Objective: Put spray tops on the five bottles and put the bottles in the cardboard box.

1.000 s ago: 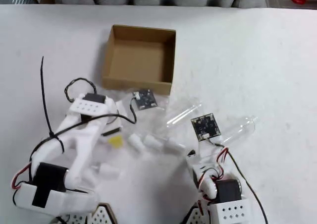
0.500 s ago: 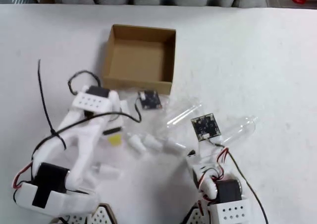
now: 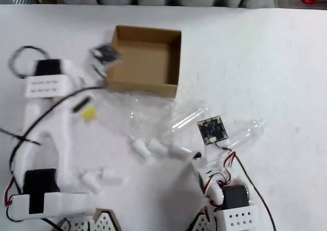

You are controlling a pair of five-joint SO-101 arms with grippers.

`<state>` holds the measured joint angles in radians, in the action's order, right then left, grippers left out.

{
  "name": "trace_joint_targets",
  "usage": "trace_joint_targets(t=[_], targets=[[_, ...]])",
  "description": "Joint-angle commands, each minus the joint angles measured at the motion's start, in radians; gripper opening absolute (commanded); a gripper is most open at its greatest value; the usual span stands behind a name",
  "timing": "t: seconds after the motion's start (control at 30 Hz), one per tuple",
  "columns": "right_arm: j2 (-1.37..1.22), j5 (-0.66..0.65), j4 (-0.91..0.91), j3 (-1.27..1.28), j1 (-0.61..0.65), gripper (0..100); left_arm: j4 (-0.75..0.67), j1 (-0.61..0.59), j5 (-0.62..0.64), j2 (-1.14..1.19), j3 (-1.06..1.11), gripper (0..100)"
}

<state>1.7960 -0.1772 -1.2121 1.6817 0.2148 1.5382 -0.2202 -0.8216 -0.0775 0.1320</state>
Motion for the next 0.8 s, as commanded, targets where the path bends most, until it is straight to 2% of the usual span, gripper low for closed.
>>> trace_joint_targets(t=[0.0,0.23,0.3,0.4,0.5,0.6,0.77], targets=[[0.008,-0.006,0.021,0.008,-0.008,4.1,0.038,-0.174,0.009,-0.016,-0.106,3],[0.008,-0.006,0.044,-0.021,-0.002,4.5,0.041,-0.441,0.015,-0.016,-0.175,3],[0.008,-0.037,0.128,-0.021,0.001,4.6,0.064,-0.512,0.015,-0.015,-0.215,3],[0.008,-0.201,0.309,-0.026,-0.001,4.1,0.087,-0.616,0.017,-0.015,-0.276,3],[0.008,-0.232,0.444,-0.058,0.005,4.1,0.101,-0.720,0.017,-0.015,-0.334,3],[0.007,-0.232,0.473,-0.123,0.102,4.0,0.094,-0.814,0.017,-0.012,-0.373,3],[0.005,-0.227,0.475,-0.222,0.364,1.4,0.091,-0.921,0.015,-0.008,-0.437,3]])
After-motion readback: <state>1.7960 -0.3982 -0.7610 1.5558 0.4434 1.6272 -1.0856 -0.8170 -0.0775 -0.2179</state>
